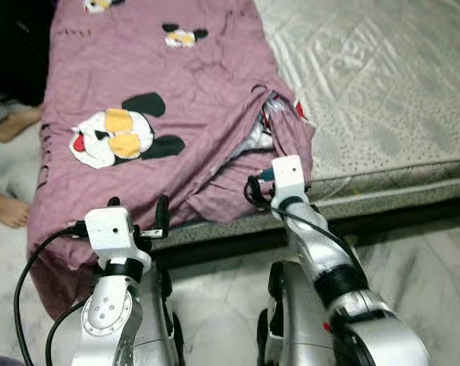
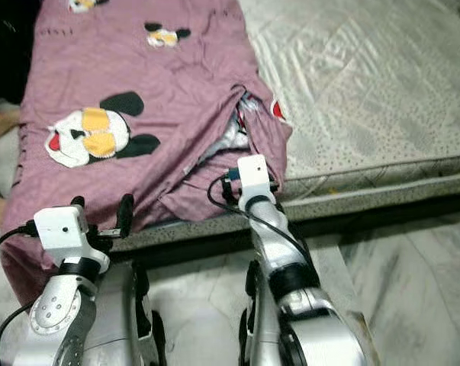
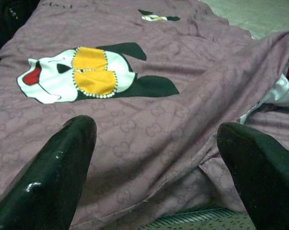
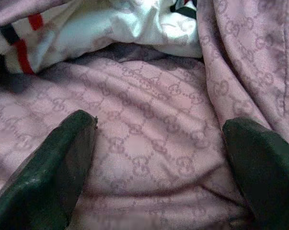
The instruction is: Clean up the room
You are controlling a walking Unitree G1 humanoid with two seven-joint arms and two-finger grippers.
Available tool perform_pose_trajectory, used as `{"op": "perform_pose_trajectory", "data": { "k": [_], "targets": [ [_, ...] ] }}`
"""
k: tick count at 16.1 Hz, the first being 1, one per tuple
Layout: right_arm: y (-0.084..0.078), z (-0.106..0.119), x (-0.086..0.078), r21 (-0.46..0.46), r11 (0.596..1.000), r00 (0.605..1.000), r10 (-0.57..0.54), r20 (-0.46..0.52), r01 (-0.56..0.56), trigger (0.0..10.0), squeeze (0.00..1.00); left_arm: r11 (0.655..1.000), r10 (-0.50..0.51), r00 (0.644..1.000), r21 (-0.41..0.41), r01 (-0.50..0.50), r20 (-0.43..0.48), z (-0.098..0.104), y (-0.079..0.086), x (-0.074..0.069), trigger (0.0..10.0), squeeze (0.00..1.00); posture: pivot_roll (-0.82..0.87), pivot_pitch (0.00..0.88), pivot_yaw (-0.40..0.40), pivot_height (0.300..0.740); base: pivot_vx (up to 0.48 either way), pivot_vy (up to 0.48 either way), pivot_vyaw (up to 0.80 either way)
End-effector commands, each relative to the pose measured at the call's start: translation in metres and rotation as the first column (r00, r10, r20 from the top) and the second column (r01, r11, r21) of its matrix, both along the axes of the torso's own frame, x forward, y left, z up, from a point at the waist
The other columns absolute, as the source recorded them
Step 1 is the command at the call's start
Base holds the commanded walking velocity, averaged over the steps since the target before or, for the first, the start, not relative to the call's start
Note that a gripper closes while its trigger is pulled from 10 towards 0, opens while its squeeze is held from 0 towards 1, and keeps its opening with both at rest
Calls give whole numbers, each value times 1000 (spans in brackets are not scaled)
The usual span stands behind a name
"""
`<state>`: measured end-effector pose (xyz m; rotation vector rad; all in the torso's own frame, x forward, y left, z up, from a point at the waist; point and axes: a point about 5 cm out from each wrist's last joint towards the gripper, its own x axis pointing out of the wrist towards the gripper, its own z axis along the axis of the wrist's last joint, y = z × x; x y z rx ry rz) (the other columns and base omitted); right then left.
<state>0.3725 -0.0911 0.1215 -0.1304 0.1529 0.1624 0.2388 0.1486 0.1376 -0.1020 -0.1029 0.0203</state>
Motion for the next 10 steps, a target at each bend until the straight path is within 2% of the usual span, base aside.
{"op": "perform_pose_trajectory", "data": {
  "k": [1,3,5,6,7,10],
  "targets": [
    [6,3,2,50,999,1000,-13,6,13,10000,0,1000,2,1000,11,-2,-14,1,1,-3,10000,0,130,337,-25,552,0,0,0],
    [22,9,6,45,999,1000,0,14,-1,10000,0,1000,14,1000,21,-14,-12,5,5,-4,10000,0,142,339,-30,552,0,0,0],
    [23,-1,5,1,998,997,-55,-51,55,10000,0,999,32,999,30,-32,-13,6,9,-5,10000,0,161,346,-41,552,0,0,0],
    [10,-14,3,11,989,980,-148,-137,151,10000,0,999,37,999,32,-37,-14,7,9,-7,10000,0,163,342,-46,552,0,0,0],
    [3,-19,3,16,983,970,-179,-163,184,10000,0,999,38,999,31,-38,-15,6,9,-7,10000,0,161,338,-48,552,0,0,0],
    [-42,-31,1,-14,933,909,-354,-220,360,10000,0,999,38,999,28,-38,-18,6,8,-2,10000,0,145,322,-42,552,0,0,0]
  ]
}}
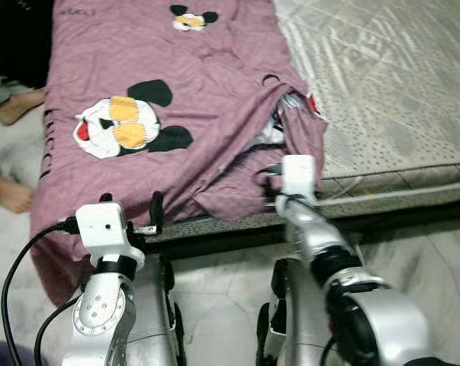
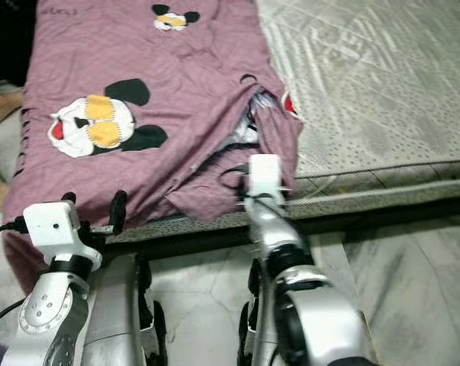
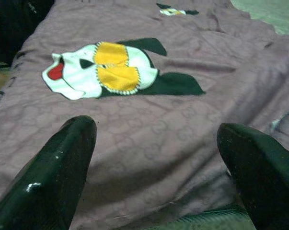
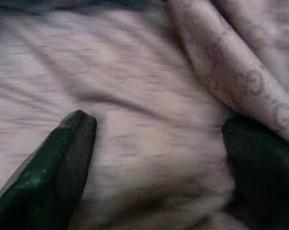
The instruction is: Clean up the room
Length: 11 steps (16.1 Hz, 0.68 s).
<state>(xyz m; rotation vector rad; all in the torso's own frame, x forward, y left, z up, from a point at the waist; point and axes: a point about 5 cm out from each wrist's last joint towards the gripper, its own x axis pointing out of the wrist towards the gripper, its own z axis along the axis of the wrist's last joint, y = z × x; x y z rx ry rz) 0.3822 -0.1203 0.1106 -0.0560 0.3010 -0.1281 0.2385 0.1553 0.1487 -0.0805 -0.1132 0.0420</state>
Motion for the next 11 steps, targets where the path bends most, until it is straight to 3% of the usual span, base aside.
{"op": "perform_pose_trajectory", "data": {
  "k": [1,4,5,11],
  "targets": [
    [-29,-21,-10,-7,992,987,-130,-96,130,10000,0,1000,10,1000,6,-10,-26,-5,0,0,10000,0,142,317,-39,552,0,0,0],
    [-67,-15,-11,-32,960,959,-279,-52,277,10000,0,1000,2,1000,6,-2,-25,-5,-1,5,10000,0,129,305,-32,552,0,0,0],
    [-86,-12,-13,-55,939,940,-341,-37,338,10000,0,1000,5,1000,5,-5,-27,-6,0,7,10000,0,121,298,-28,552,0,0,0],
    [-139,-30,-38,-176,875,879,-470,-79,452,10000,0,1000,18,1000,14,-18,-20,-6,2,12,10000,0,108,274,-34,552,0,0,0]
  ]
}}
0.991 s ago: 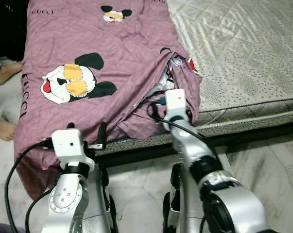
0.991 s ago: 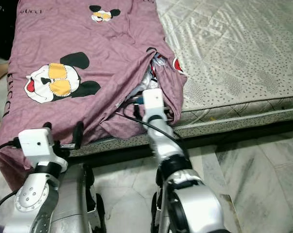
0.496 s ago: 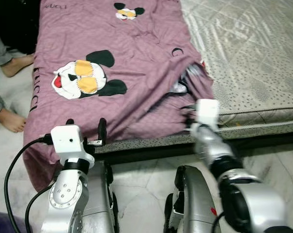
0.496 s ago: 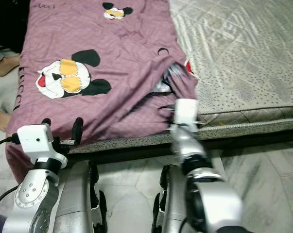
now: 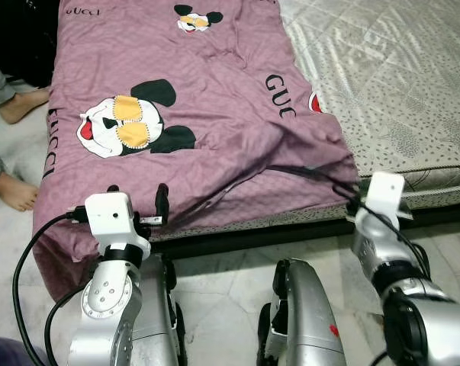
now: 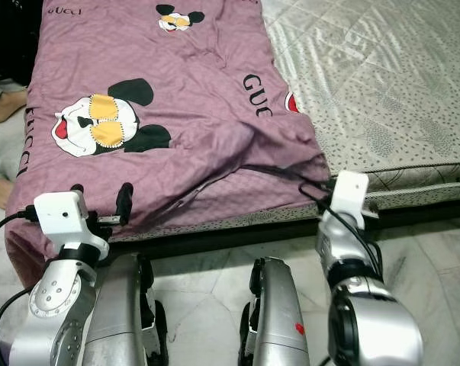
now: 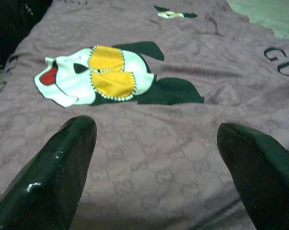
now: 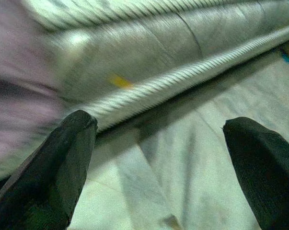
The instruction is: Clean up the room
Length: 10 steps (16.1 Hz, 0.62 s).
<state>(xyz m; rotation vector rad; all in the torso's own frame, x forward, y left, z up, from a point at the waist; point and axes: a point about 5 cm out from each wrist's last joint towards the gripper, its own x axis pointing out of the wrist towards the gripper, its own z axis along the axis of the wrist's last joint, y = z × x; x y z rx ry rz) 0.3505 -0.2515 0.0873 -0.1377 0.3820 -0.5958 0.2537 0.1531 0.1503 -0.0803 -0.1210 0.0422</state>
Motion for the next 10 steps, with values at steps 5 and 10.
{"op": "perform_pose_trajectory", "data": {
  "k": [5,10],
  "targets": [
    [-21,-16,-21,-28,999,999,32,3,-32,10000,0,1000,1,1000,11,-1,-28,-9,0,2,10000,0,74,251,-15,552,0,0,0],
    [45,12,4,45,853,831,493,256,-520,10000,0,999,-31,1000,8,31,-5,-5,-2,7,10000,0,80,244,1,552,0,0,0]
  ]
}}
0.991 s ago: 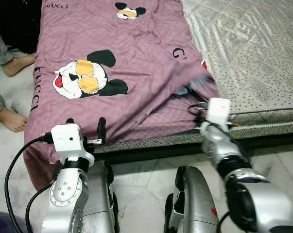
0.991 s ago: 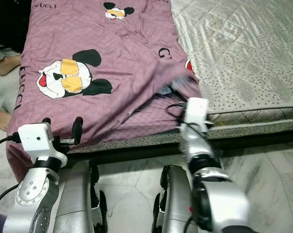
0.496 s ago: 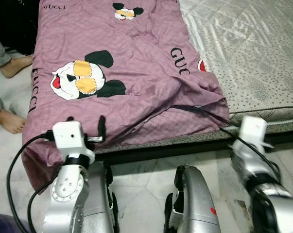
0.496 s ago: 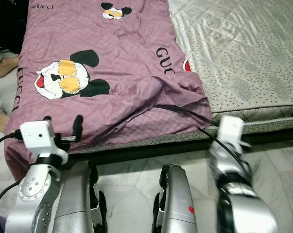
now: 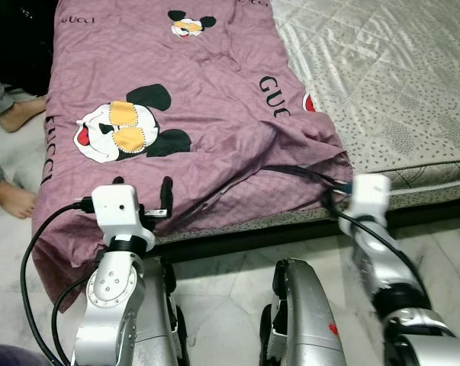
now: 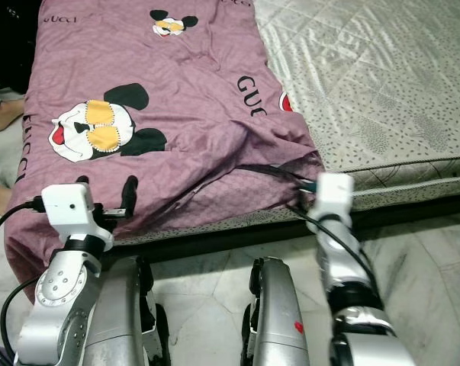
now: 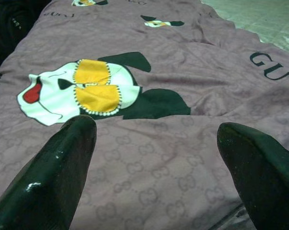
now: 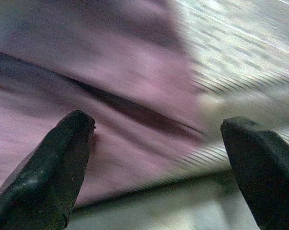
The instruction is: Clean up the room
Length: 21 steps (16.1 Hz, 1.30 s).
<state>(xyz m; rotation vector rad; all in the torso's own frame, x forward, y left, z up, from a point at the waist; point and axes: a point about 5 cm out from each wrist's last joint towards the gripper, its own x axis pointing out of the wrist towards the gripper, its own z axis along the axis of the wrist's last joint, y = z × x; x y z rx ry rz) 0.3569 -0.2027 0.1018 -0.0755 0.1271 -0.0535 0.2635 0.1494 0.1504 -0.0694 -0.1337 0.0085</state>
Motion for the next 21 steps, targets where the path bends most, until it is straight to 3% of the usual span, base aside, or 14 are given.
{"op": "perform_pose_trajectory", "data": {
  "k": [1,4,9,10,11,21],
  "targets": [
    [2,0,-1,-12,1000,1000,29,8,-29,10000,0,1000,2,1000,-4,-2,-19,-5,2,-3,10000,0,85,248,0,552,0,0,0],
    [18,15,10,-14,998,996,56,68,-55,10000,0,1000,7,1000,3,-7,-19,-5,5,-6,10000,0,108,261,3,552,0,0,0],
    [43,42,27,-17,999,986,-44,160,47,10000,0,1000,6,1000,20,-6,-20,-3,8,-8,10000,0,134,266,17,552,0,0,0],
    [48,45,29,-30,998,984,-49,174,55,3765,0,1000,6,1000,22,-6,-20,-2,8,-8,10000,0,137,268,18,552,0,0,0],
    [51,47,30,-17,998,982,-57,179,61,0,0,1000,6,1000,24,-6,-19,-2,8,-8,10000,0,139,267,17,552,0,0,0],
    [50,44,32,3,992,978,-128,164,129,0,0,1000,5,1000,17,-4,-14,-1,5,-5,10000,0,135,260,8,552,0,0,0]
  ]
}}
